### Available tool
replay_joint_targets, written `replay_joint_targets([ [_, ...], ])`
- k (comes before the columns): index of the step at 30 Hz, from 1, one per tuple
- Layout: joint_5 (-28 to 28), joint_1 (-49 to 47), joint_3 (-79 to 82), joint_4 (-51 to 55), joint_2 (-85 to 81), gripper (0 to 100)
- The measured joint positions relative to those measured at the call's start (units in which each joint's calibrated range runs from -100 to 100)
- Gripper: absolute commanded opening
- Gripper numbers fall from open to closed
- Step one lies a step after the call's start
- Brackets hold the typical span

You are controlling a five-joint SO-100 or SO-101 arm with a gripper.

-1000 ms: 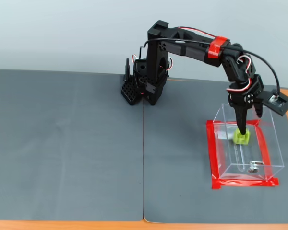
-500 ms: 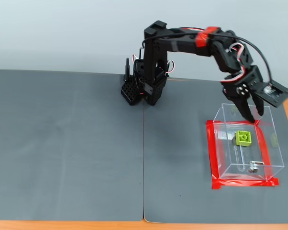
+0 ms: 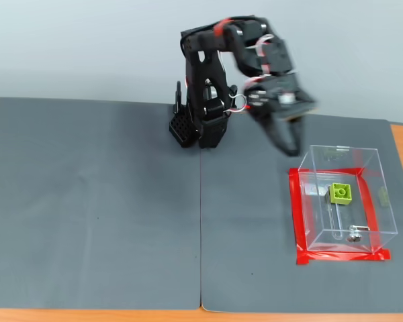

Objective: Pick the green lego block and place it into the transparent box

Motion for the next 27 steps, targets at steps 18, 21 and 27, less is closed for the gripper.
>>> replay_joint_targets([
  [18, 0.0, 12.16, 30.35, 0.0, -33.47, 2],
  [21, 0.0, 12.45, 35.02, 0.0, -39.25, 2],
  [27, 0.0, 12.53, 43.65, 0.0, -51.57, 2],
])
